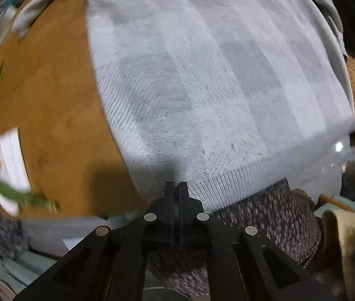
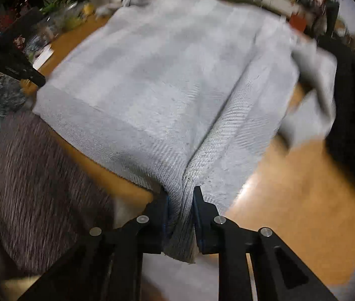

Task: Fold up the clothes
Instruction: 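Release the hem with both grippers and smooth the sweater flat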

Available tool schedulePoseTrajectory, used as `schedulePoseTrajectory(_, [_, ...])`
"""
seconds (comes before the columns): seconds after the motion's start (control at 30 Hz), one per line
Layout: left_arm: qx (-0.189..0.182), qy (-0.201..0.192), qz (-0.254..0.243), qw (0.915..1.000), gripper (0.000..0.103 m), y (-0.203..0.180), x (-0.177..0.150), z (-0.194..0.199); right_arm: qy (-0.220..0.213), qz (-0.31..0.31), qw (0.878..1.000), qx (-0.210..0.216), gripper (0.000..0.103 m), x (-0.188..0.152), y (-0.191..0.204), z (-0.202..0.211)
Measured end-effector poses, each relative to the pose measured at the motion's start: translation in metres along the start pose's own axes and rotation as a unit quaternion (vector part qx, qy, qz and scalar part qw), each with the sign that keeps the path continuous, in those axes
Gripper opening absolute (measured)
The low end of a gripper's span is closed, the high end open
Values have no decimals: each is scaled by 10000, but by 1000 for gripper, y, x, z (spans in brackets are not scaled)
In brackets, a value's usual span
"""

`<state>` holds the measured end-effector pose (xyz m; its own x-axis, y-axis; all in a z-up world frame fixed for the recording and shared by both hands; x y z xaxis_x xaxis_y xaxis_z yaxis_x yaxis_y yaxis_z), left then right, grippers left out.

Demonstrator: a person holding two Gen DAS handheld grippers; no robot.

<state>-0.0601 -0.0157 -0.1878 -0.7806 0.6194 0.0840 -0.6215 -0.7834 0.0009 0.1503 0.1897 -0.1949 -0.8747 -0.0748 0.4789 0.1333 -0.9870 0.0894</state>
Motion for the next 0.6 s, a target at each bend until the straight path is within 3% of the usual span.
schedulePoseTrajectory(0.07, [92, -174, 86, 9998, 4, 2, -2, 10, 17, -89, 9999, 103, 22, -10, 4, 3])
schedulePoseTrajectory(0.13, [-2, -349, 312, 9989, 6, 5, 7, 21, -131, -233, 9996, 40, 47, -3, -1, 11])
schedulePoseTrajectory(0.23, [45, -639, 749, 9951, 16, 17, 18, 34, -576, -576, 9965, -205, 67, 19, -23, 25])
schedulePoseTrajectory(0.3, [101, -757, 1044, 9916, 51, 26, 24, 37, -953, -829, 9907, -501, 82, 36, -47, 32])
schedulePoseTrajectory(0.37, [132, -772, 1319, 9882, 61, 36, 30, 28, -1207, -1053, 9845, -714, 82, 45, -65, 37])
schedulePoseTrajectory(0.5, [259, -776, 1691, 9822, 61, 53, 41, -1, -1190, -1630, 9763, -777, 80, 49, -82, 16])
schedulePoseTrajectory(0.6, [187, -653, 1597, 9848, 61, 38, 45, -19, -958, -1814, 9756, -782, 78, 50, -87, -12])
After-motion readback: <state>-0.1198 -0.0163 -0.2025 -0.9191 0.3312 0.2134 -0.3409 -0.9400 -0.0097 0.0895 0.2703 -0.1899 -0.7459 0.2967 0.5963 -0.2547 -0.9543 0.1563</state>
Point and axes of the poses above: each gripper's, at about its wrist camera, not at the fingertips, and z roughly against the way its jaws point, y to its left, x to its top, the point moved 4 cm from there along -z, roughly the way its jaws point, and after that the axes turned 11 degrees about -y, right-handed, at the moved point
